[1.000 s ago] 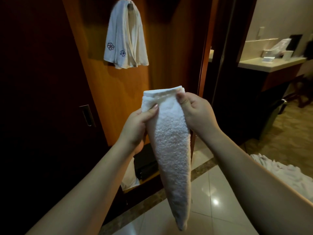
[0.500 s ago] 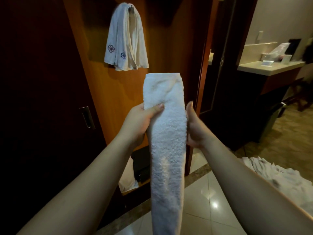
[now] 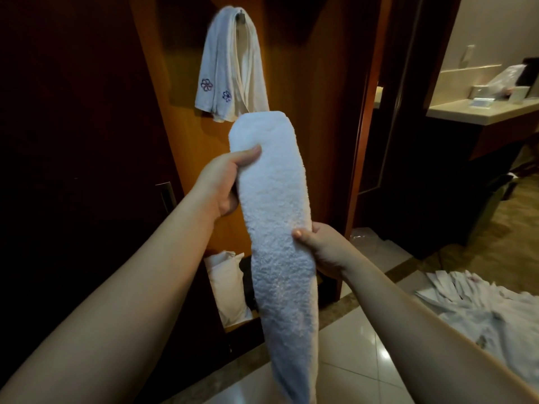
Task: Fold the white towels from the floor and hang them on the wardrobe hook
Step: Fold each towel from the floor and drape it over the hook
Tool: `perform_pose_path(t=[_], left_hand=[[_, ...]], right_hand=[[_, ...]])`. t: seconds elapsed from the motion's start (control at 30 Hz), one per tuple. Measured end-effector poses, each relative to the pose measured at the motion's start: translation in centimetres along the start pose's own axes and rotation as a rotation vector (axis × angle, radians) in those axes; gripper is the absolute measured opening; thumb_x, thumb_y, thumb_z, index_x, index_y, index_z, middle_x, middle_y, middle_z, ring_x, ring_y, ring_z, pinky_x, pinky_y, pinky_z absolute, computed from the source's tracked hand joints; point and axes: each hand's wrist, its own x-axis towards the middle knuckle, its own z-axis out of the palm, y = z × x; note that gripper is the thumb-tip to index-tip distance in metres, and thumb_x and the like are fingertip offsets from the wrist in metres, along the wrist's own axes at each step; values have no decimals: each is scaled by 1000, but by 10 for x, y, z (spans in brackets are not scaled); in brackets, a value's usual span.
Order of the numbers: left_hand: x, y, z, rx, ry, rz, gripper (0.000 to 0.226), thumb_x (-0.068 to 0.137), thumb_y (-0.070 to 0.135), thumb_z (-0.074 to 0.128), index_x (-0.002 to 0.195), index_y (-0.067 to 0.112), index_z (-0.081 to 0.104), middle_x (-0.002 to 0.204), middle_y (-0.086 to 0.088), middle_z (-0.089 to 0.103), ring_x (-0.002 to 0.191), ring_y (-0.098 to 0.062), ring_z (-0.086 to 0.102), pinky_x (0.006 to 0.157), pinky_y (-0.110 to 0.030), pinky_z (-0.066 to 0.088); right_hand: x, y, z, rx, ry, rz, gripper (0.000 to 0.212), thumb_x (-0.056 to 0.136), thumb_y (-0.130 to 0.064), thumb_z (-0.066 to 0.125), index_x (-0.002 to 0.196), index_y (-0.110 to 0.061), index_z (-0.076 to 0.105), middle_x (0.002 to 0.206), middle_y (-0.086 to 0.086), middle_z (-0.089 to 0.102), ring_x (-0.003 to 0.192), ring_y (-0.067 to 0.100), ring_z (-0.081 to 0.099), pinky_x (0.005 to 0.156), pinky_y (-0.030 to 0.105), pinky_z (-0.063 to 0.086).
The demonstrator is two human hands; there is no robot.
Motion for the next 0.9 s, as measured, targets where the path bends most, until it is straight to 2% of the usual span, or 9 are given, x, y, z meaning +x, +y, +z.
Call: perform_pose_path(t=[0.13,0.23,0.37,0.47,0.5,0.6,0.7,0.83,0.9], left_hand=[[-1,11,2,-44,17,13,27,91,17,69,115,5,65,103,-14,77,97,-30,75,79,-44,61],[-2,19,8,-48,13,5,30,91,15,69,119,5,63,105,-15,76,96,-31,75,75,-45,62],[0,26,20,-20,-9,-32,28,90,13,70,116,5,63,104,-17,76,98,-35,74,86,-51,59],[3,29,25,18,-35,-72,26,90,13,70,113,4,63,97,-15,77,96,-34,74,79,-47,61],[4,30,25,30,-45,-80,27,90,13,70,114,4,63,98,-15,77,97,-34,74,77,-46,62],[8,34,23,79,-58,-77,37,88,16,73,121,3,62,103,-15,76,97,-33,74,77,-46,62],[14,37,24,74,-66,-72,40,86,16,75,122,4,61,106,-16,75,97,-35,74,79,-48,61],[22,39,23,-11,-37,-59,42,85,13,75,121,6,56,101,-20,76,95,-39,74,75,-52,61],[26,41,22,-20,-25,-52,43,85,12,75,122,7,55,100,-19,76,95,-39,74,75,-51,61]], right_hand=[[3,-11,1,-45,68,-86,102,31,-77,89,99,-4,71,92,11,78,87,24,76,73,33,60],[2,-21,-3,-114,26,-69,110,33,-86,82,103,-1,71,98,14,77,94,29,73,85,39,59],[1,-31,-9,-94,-151,16,104,39,-67,95,116,-3,65,110,11,75,106,26,71,90,35,58],[2,-38,-12,-142,-197,78,104,37,-53,101,122,-6,64,119,11,73,113,28,69,97,40,55],[2,-41,-13,-167,-205,87,103,39,-53,101,124,-7,63,121,10,73,114,27,69,97,40,55],[0,-49,-13,-225,-195,96,100,43,-65,95,122,-12,63,118,1,75,113,20,70,89,29,57],[-2,-51,-9,-143,-202,99,95,45,-68,93,116,-11,66,114,2,76,110,19,71,89,26,57],[-4,-36,-1,171,-249,118,77,43,-57,99,100,-8,80,106,9,78,100,21,75,80,29,60],[-8,-28,3,265,-263,147,80,39,-52,101,102,-7,79,106,12,77,98,24,75,78,33,61]])
